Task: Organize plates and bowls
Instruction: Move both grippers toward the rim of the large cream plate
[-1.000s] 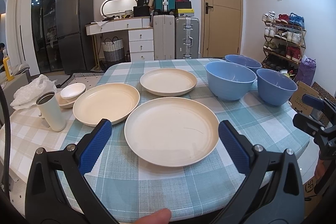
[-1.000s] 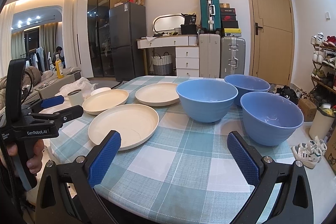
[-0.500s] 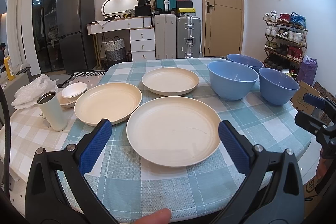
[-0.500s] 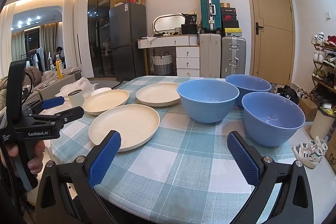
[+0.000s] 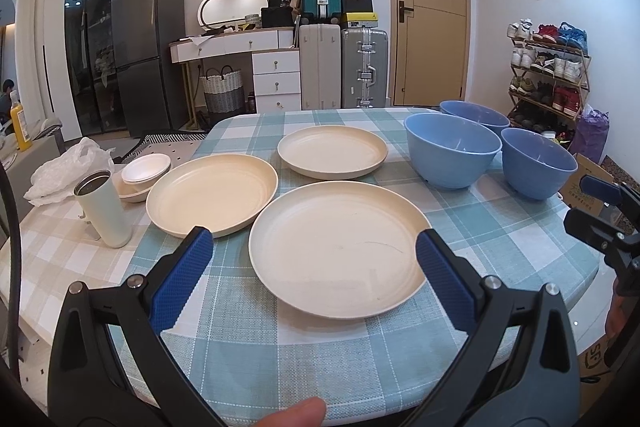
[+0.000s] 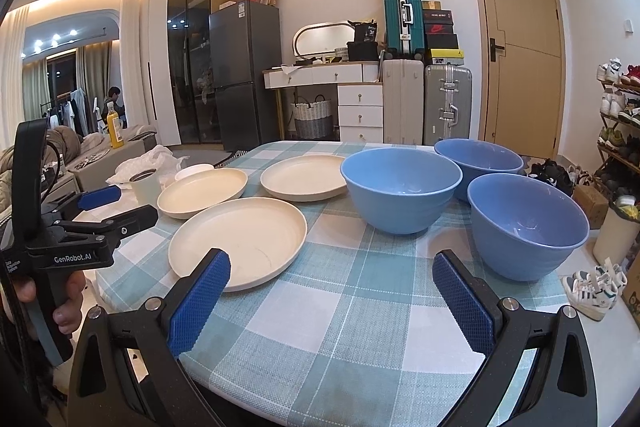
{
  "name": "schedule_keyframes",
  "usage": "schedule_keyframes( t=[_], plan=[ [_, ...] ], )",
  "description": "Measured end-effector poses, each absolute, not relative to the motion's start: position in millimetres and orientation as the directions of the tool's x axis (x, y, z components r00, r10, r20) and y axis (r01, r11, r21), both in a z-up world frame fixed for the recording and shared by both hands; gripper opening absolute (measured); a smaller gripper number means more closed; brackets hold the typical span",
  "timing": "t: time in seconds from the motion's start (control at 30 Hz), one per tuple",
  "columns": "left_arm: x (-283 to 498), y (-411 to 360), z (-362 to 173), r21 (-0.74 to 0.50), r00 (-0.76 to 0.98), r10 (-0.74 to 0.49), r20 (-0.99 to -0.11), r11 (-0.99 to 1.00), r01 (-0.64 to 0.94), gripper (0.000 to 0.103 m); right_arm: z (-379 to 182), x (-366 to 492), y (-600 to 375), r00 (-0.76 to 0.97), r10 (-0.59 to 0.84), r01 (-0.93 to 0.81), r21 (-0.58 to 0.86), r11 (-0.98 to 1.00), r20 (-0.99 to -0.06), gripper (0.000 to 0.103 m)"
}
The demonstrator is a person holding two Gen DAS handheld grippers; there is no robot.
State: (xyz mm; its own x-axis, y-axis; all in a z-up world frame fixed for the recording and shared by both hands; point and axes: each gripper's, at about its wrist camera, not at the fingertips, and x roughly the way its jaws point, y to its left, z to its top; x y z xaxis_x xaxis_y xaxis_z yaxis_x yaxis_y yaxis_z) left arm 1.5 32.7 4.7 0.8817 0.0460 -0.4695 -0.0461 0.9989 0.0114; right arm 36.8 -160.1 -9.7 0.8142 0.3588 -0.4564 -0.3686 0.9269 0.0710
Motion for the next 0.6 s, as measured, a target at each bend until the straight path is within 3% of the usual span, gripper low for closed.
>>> schedule_keyframes(
  t=[0.6],
  plan=[
    [27.7, 52.7, 2.4, 0.013, 0.862, 0.101, -0.497, 0.994, -0.109, 0.101, 4.0, 64.1, -147.0, 0.795, 0.372, -0.378, 0.088, 0.922, -0.479, 0.103]
  ],
)
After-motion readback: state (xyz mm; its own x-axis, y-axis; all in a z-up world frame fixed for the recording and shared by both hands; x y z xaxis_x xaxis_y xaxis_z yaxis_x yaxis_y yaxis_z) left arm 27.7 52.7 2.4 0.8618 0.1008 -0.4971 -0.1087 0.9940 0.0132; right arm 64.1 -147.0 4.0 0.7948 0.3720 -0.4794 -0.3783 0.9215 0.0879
